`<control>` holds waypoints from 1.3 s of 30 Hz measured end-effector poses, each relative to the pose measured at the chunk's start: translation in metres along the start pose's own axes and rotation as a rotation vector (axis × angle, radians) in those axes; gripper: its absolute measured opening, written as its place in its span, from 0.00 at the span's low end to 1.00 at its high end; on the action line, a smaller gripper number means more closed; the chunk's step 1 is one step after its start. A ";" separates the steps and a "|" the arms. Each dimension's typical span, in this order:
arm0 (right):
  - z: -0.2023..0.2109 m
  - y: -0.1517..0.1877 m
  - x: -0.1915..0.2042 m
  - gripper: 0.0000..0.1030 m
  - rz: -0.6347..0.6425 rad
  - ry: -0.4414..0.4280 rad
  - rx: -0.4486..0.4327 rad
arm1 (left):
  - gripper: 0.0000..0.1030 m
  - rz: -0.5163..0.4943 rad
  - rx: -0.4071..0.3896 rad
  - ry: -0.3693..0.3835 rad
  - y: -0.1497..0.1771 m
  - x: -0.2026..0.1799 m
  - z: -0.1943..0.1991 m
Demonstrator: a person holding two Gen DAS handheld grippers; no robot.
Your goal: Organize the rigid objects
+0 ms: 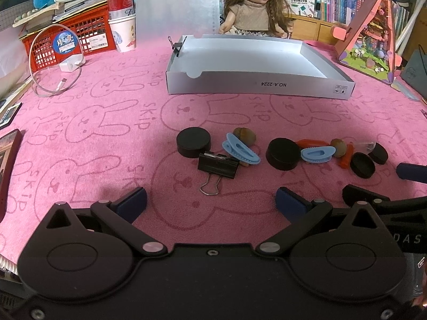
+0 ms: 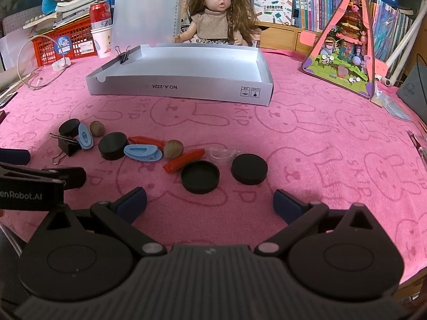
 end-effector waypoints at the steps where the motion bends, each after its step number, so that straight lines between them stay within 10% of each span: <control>1: 0.000 0.000 0.000 1.00 -0.003 -0.004 -0.001 | 0.98 0.001 -0.001 0.002 0.000 0.001 0.001; 18: 0.007 -0.005 0.003 0.54 -0.011 -0.056 -0.063 | 0.31 0.021 -0.073 0.047 -0.004 0.012 0.013; 39: 0.003 -0.002 0.010 0.36 0.045 -0.057 -0.086 | 0.28 0.002 -0.110 0.062 -0.010 0.011 -0.001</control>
Point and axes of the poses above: each gripper's, at about its wrist camera, not at the fingertips, and z roughly against the way its jaws point, x to its left, y to its underside, the point moved 1 cm from there along -z, roughly the way its jaws point, and after that the axes turned 15 degrees about -z, right-handed, at the moved point
